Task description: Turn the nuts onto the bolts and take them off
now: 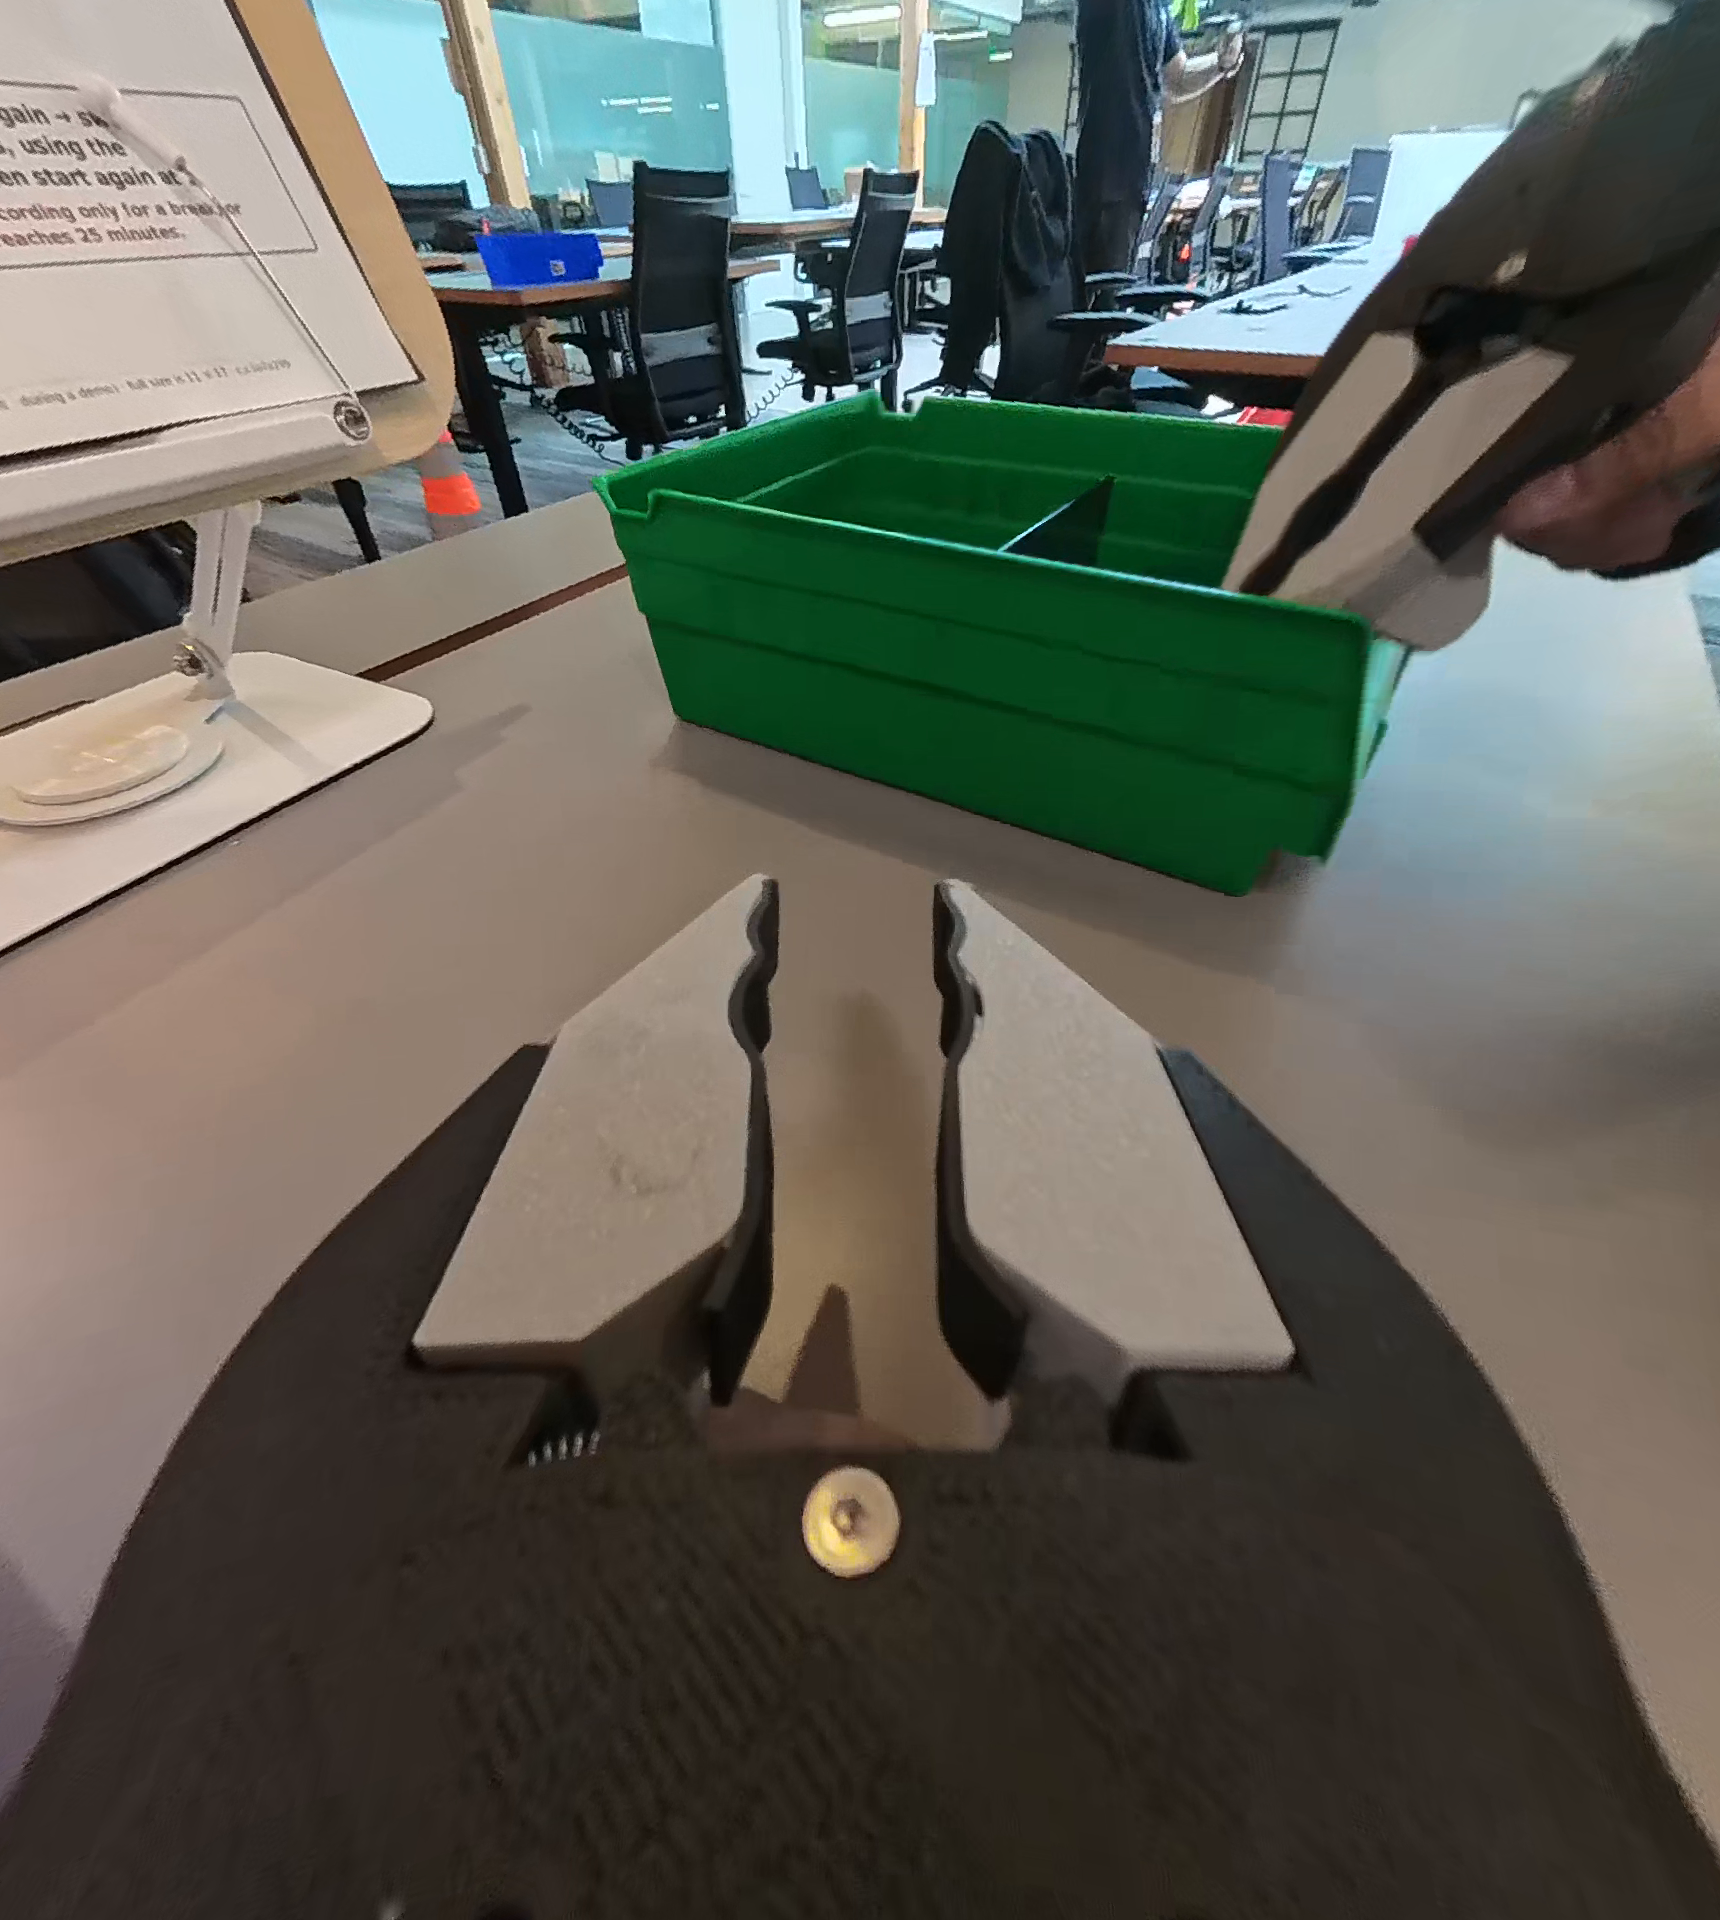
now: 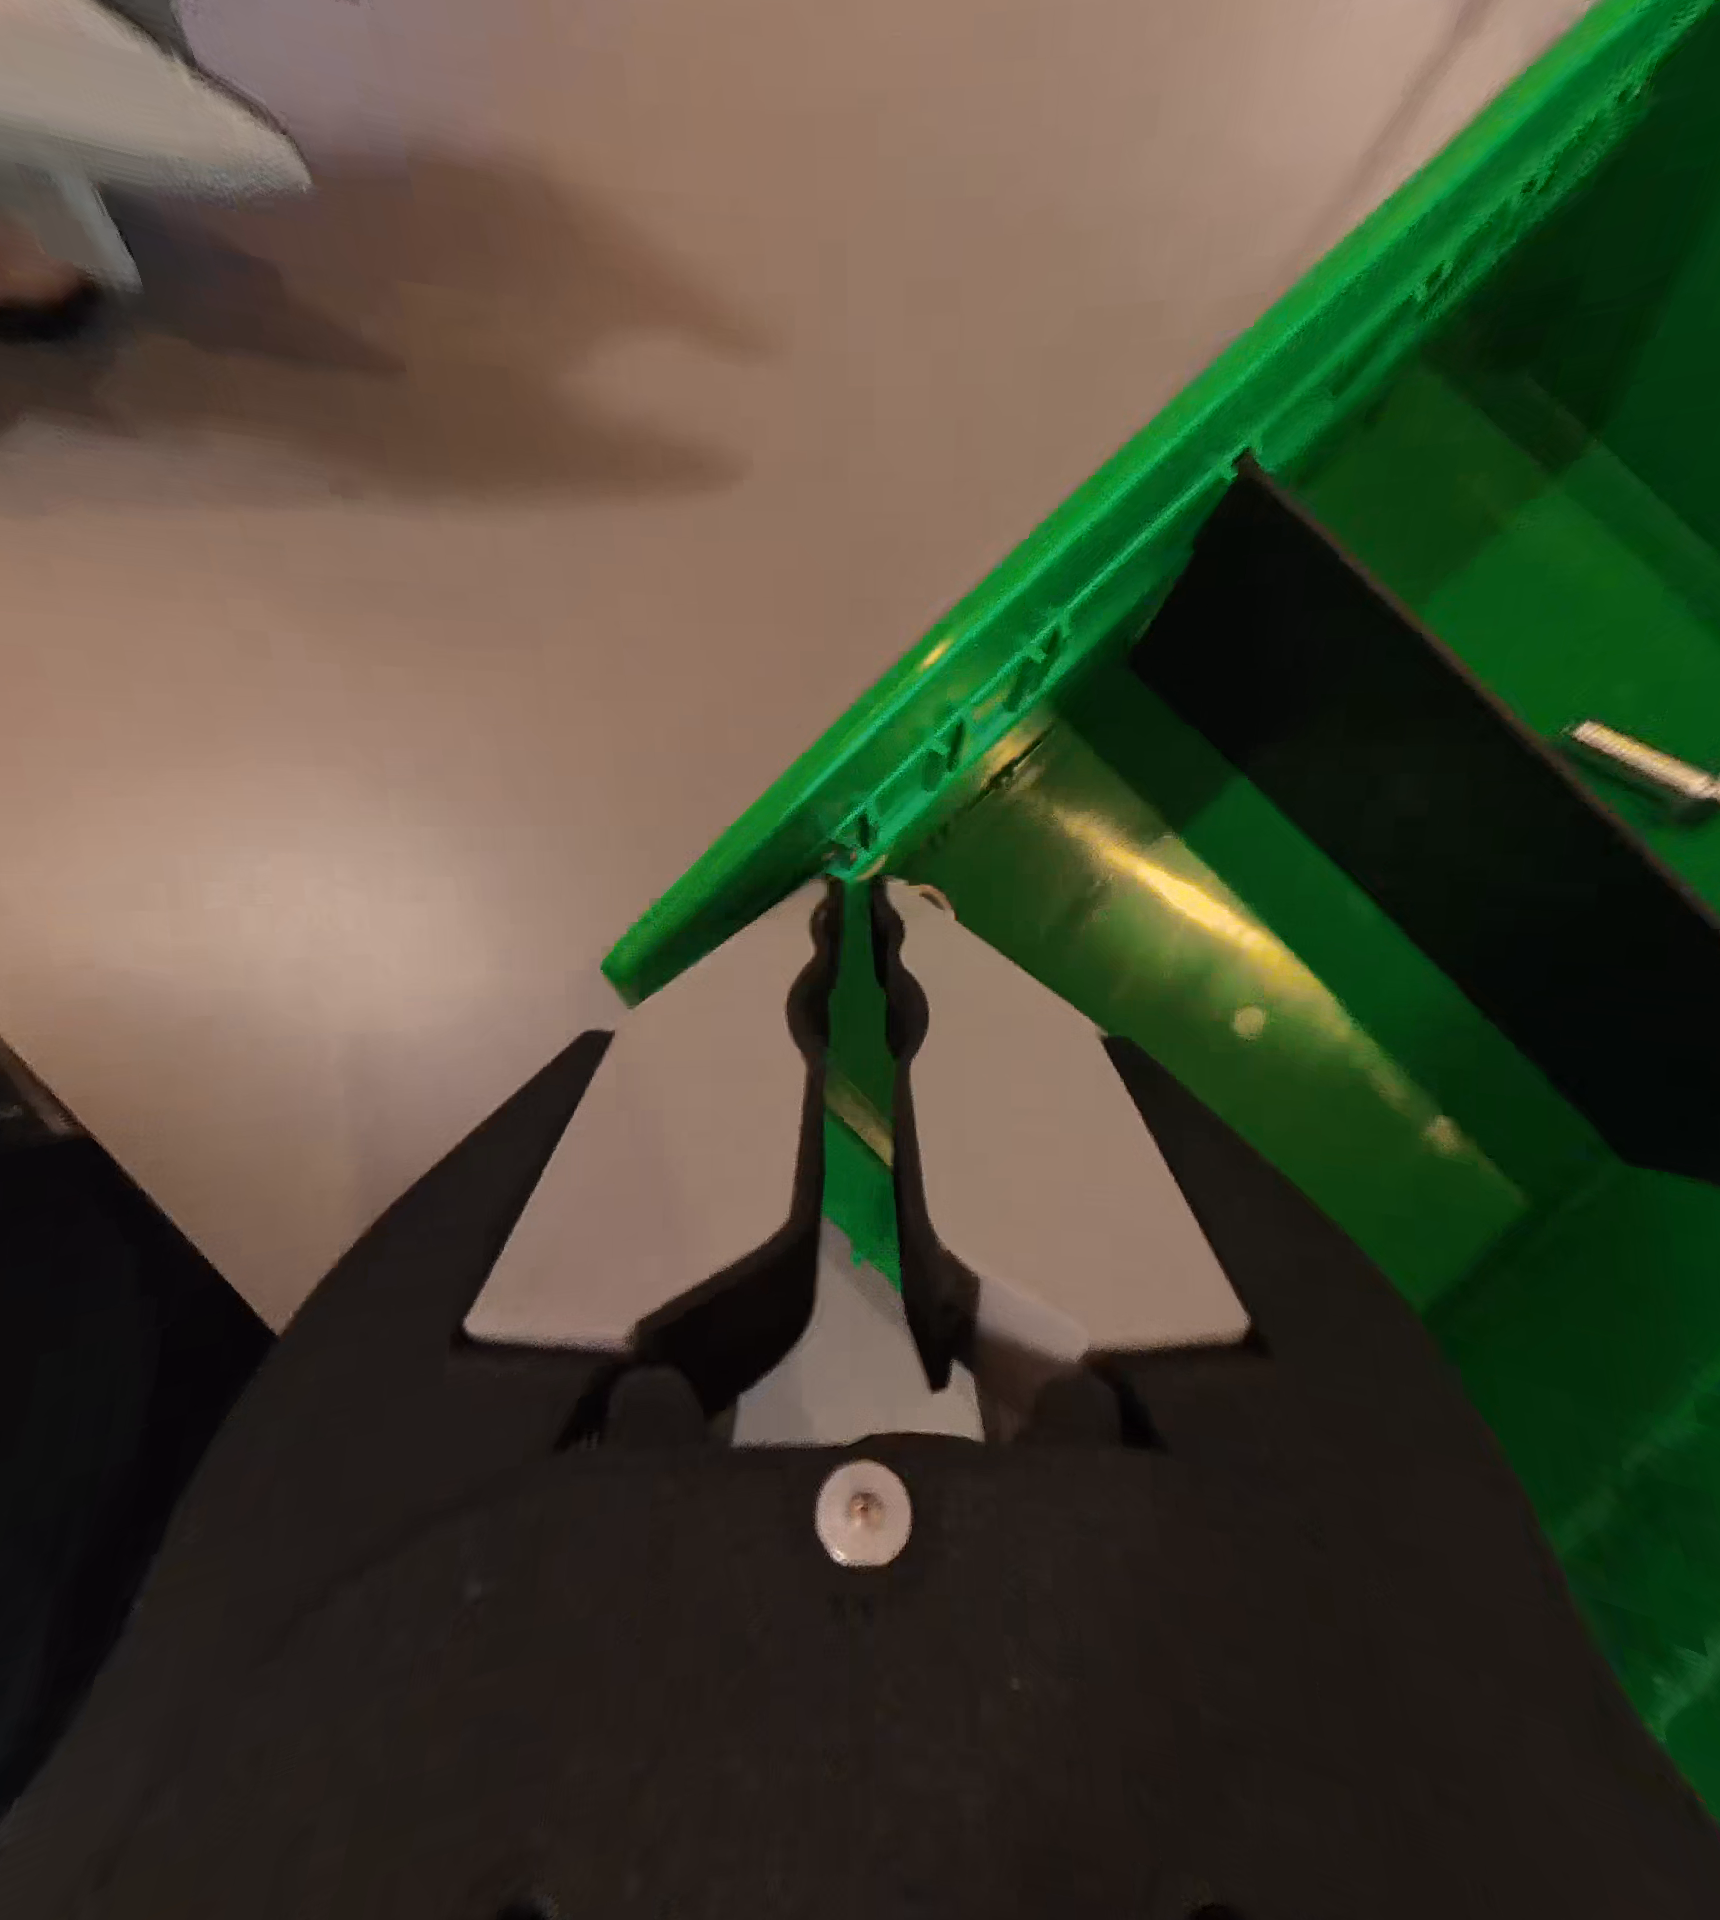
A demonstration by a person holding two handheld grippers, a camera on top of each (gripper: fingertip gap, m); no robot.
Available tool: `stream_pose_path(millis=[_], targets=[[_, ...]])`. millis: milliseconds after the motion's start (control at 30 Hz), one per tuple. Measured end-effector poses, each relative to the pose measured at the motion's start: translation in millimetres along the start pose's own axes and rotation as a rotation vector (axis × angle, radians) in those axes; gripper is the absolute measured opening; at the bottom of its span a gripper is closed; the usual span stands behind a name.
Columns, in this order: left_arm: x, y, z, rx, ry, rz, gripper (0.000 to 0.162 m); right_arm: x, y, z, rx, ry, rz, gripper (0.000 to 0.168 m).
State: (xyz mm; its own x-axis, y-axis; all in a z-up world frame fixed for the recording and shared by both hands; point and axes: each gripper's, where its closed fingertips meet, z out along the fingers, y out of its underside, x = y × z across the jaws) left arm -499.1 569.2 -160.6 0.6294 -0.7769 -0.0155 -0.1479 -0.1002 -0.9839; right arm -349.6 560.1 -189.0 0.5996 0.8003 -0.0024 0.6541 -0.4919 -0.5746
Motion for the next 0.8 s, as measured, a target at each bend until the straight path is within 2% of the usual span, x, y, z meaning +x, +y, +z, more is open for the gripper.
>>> stream_pose_path(millis=[67, 100, 167, 233, 367, 433, 533, 567, 633, 700, 800], targets=[[-2, -1, -1, 0.005, -0.003, -0.01, 0.027, 16, -21, -16, 0.066, 0.118, 0.016, 0.015], [-2, -1, -1, 0.009, 0.002, -0.021, 0.027, 21, -39, -31, 0.138, 0.188, 0.005, 0.018], [0, 0, 0, 0.001, 0.019, -0.039, 0.029, 3, -84, -67, 0.361, 0.225, -0.044, 0.019], [3, 1, 1, -0.013, 0.036, -0.046, 0.031, -38, -124, -88, 0.561, 0.146, -0.116, 0.019], [21, -7, -17, 0.0, 0.107, -0.112, 0.032, -128, -160, -68, 0.689, -0.174, -0.229, 0.032], [31, -20, -46, 0.028, 0.146, -0.125, 0.033, -153, -165, -50, 0.747, -0.25, -0.26, 0.035], [29, -51, -106, 0.064, 0.15, -0.079, 0.029, -166, -157, -15, 0.759, -0.244, -0.356, 0.035], [21, -58, -126, 0.046, 0.14, -0.081, 0.02, -167, -152, -2, 0.744, -0.235, -0.389, 0.034], [-1, -63, -160, -0.052, 0.149, -0.137, 0.026, -165, -142, 20, 0.725, -0.229, -0.426, 0.031], [-42, -56, -183, -0.153, 0.076, -0.122, 0.028, -163, -134, 36, 0.705, -0.245, -0.413, 0.028], [-110, -7, -197, -0.425, -0.081, -0.074, 0.03, -169, -127, 45, 0.645, -0.313, -0.392, 0.035]])
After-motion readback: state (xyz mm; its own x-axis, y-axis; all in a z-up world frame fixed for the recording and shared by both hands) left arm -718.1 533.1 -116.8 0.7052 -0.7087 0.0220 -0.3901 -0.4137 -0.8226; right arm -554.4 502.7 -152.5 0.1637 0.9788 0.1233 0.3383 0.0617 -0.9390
